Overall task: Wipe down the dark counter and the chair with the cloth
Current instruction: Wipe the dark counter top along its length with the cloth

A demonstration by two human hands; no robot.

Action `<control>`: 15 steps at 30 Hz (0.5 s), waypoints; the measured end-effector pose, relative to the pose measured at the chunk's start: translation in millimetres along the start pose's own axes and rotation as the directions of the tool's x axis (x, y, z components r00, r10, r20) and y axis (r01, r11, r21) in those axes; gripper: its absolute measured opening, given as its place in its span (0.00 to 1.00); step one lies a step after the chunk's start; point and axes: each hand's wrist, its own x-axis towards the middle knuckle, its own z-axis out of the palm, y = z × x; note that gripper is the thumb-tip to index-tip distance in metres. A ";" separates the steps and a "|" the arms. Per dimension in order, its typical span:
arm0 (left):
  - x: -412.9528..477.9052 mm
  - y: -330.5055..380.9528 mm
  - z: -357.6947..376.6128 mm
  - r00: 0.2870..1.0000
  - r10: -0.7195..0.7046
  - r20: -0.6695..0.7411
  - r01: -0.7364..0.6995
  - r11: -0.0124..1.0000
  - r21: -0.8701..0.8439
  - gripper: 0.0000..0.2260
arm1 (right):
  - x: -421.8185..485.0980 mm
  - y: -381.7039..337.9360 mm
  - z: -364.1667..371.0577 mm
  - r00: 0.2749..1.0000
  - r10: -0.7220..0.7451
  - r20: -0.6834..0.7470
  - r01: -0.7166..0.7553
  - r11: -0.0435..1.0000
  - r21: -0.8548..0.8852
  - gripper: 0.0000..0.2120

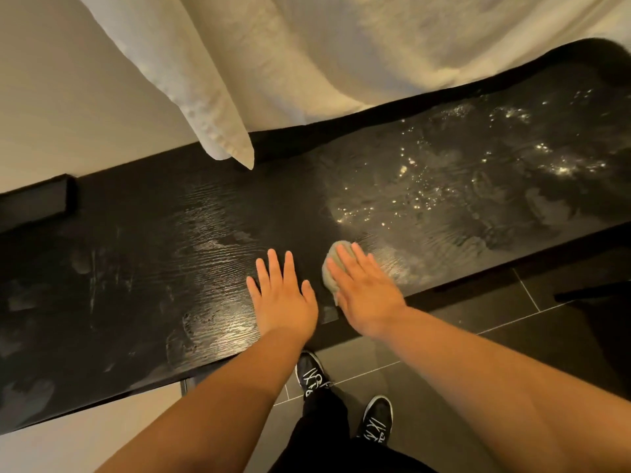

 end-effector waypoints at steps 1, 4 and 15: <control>1.1 -2.8 -0.3 1.000 0.018 -0.005 -0.018 1.000 -0.016 0.30 | -1.2 -9.7 4.2 0.998 -0.045 0.033 0.046 0.999 -0.023 0.31; 13.5 -34.7 -9.3 0.978 0.204 -0.052 -0.204 0.979 -0.001 0.28 | -2.7 -3.3 8.4 0.983 -0.182 0.038 0.183 0.983 -0.024 0.30; 15.9 -73.6 -10.0 0.990 0.115 -0.078 -0.114 0.993 0.023 0.27 | -9.1 -8.9 7.7 0.997 0.036 -0.072 -0.038 0.999 -0.025 0.32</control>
